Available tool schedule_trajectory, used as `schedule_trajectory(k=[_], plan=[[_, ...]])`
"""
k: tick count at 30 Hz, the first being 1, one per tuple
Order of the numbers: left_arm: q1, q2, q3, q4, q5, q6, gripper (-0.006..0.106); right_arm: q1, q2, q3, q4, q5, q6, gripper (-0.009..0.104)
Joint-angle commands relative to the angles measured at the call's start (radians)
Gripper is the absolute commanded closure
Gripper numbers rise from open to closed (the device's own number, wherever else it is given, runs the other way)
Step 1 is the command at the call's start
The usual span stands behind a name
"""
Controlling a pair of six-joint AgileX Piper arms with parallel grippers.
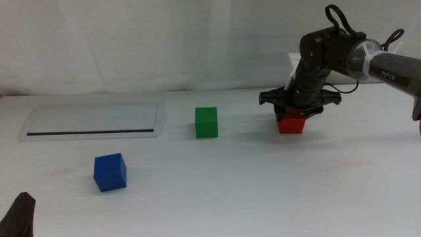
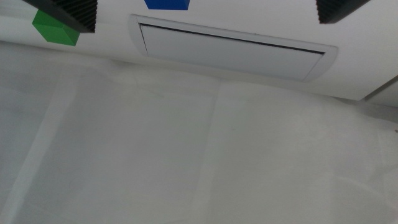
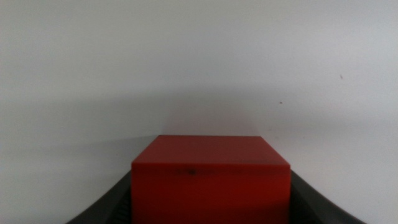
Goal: Stack red cubes first, then green, then blue cubes in a specific spot.
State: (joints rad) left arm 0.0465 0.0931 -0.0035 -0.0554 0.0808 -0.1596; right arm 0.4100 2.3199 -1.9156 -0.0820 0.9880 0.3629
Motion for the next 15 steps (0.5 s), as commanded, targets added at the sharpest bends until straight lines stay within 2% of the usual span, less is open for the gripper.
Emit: schedule_trajectory(k=[1, 3, 5, 11, 15], plan=[[-0.006, -0.002, 0.039, -0.004, -0.014, -0.005, 0.013, 0.002, -0.002, -0.006, -0.001, -0.012, 0.026, 0.064], [-0.006, -0.002, 0.039, -0.004, -0.014, -0.005, 0.013, 0.002, -0.002, -0.006, -0.001, -0.003, 0.026, 0.078], [-0.006, -0.002, 0.039, -0.004, -0.014, -0.005, 0.013, 0.002, -0.004, -0.006, -0.004, 0.026, 0.017, 0.097], [-0.006, -0.002, 0.039, -0.004, -0.017, -0.005, 0.013, 0.008, -0.08, -0.006, -0.012, 0.087, 0.005, 0.097], [-0.006, -0.002, 0.039, -0.004, -0.017, -0.005, 0.013, 0.046, -0.154, -0.006, -0.057, 0.146, 0.067, 0.097]])
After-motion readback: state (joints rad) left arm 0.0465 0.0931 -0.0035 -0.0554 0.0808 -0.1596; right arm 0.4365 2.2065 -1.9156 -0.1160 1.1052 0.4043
